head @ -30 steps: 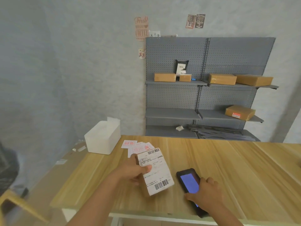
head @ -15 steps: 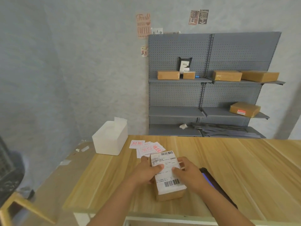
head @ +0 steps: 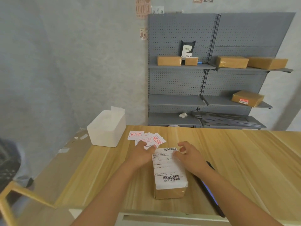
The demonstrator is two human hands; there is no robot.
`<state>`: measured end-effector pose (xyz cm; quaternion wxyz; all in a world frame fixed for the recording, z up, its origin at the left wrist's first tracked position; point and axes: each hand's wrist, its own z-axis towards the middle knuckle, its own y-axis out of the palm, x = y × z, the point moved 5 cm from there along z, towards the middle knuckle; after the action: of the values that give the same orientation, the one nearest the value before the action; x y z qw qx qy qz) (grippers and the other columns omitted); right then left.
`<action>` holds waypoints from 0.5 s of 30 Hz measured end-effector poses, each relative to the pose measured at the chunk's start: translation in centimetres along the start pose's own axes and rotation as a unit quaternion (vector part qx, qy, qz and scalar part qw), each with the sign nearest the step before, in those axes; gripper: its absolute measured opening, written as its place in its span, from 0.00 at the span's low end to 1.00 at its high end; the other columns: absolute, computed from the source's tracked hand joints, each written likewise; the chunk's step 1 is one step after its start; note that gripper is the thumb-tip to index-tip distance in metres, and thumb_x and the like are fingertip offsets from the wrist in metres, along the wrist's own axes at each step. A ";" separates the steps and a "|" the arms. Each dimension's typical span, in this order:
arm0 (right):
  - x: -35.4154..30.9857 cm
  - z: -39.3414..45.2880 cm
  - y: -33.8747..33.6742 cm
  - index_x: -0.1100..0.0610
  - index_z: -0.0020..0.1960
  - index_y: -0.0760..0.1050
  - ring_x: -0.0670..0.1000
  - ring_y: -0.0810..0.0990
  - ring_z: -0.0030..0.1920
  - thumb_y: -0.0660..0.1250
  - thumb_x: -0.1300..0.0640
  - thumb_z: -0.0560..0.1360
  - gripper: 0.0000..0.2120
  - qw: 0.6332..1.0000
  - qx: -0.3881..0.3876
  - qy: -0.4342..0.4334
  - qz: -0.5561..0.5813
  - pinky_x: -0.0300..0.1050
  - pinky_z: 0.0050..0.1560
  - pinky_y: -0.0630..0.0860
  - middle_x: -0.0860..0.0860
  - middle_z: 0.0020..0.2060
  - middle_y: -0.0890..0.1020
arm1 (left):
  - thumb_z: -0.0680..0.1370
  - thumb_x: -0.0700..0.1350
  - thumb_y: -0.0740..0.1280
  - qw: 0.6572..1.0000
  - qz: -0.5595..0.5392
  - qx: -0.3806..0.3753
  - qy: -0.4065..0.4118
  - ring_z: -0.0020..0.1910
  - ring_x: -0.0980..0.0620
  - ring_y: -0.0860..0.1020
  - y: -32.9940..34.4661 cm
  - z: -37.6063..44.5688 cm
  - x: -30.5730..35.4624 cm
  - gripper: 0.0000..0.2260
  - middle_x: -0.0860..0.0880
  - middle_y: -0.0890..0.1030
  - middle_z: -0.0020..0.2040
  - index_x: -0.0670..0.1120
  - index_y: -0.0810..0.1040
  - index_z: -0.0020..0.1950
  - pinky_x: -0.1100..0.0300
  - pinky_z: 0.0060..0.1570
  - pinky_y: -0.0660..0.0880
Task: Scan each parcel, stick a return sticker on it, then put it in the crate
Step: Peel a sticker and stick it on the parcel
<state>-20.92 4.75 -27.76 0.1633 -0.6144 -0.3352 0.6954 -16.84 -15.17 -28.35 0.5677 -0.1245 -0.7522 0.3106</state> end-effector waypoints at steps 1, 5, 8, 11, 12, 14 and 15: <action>0.1 0.7 0.0 0.52 0.65 0.69 0.47 0.74 0.51 0.63 0.48 0.77 0.18 1.000 -0.003 -0.002 0.000 0.37 0.43 0.67 0.48 0.55 0.75 | 0.79 0.56 0.63 1.000 0.002 0.015 0.000 0.62 0.46 0.75 -0.4 0.5 -0.2 0.25 0.48 0.72 0.70 0.46 0.65 0.71 0.57 0.56 0.74; 0.7 3.9 0.4 0.50 0.62 0.73 0.46 0.73 0.51 0.61 0.50 0.78 0.13 1.000 -0.020 0.008 0.017 0.34 0.39 0.65 0.45 0.53 0.74 | 0.79 0.49 0.64 0.998 0.047 0.045 -0.009 0.64 0.48 0.74 -1.4 2.0 -1.4 0.21 0.45 0.73 0.69 0.42 0.68 0.70 0.65 0.49 0.66; 0.9 6.5 0.8 0.51 0.58 0.75 0.44 0.72 0.48 0.60 0.52 0.79 0.10 0.998 -0.051 0.013 0.025 0.32 0.38 0.65 0.43 0.49 0.74 | 0.79 0.47 0.65 0.996 0.063 0.057 -0.020 0.63 0.48 0.74 -1.5 3.1 -2.0 0.21 0.45 0.74 0.68 0.42 0.68 0.70 0.65 0.49 0.67; 1.0 8.8 1.2 0.53 0.54 0.77 0.45 0.73 0.48 0.63 0.54 0.78 0.08 0.997 -0.080 0.011 0.019 0.36 0.40 0.67 0.46 0.49 0.77 | 0.79 0.46 0.64 0.994 0.087 0.069 -0.025 0.62 0.47 0.74 -1.4 3.9 -2.4 0.20 0.45 0.74 0.66 0.43 0.69 0.70 0.62 0.51 0.69; 1.0 9.7 1.6 0.55 0.53 0.78 0.45 0.74 0.48 0.63 0.55 0.78 0.07 0.996 -0.093 0.004 0.012 0.35 0.39 0.67 0.47 0.50 0.78 | 0.79 0.45 0.64 0.993 0.090 0.075 -0.027 0.61 0.47 0.75 -1.4 4.4 -2.5 0.19 0.45 0.75 0.66 0.43 0.71 0.69 0.62 0.51 0.70; 0.8 11.1 2.4 0.56 0.52 0.79 0.46 0.74 0.48 0.65 0.55 0.77 0.07 0.993 -0.118 -0.010 0.001 0.32 0.37 0.66 0.48 0.51 0.79 | 0.79 0.44 0.64 0.991 0.091 0.094 -0.033 0.60 0.47 0.75 -1.3 5.1 -2.5 0.16 0.45 0.76 0.64 0.42 0.74 0.66 0.61 0.49 0.69; 0.6 11.8 2.9 0.56 0.54 0.79 0.46 0.74 0.48 0.66 0.55 0.77 0.08 0.991 -0.131 -0.018 -0.001 0.31 0.37 0.65 0.48 0.52 0.79 | 0.79 0.44 0.64 0.990 0.094 0.102 -0.035 0.59 0.47 0.76 -1.3 5.4 -2.5 0.15 0.45 0.77 0.63 0.42 0.76 0.64 0.61 0.49 0.69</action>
<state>-31.84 -0.14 -29.91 0.0764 -0.6175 -0.4271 0.6561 -20.83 -19.28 -30.35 0.5194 -0.1255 -0.7209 0.4414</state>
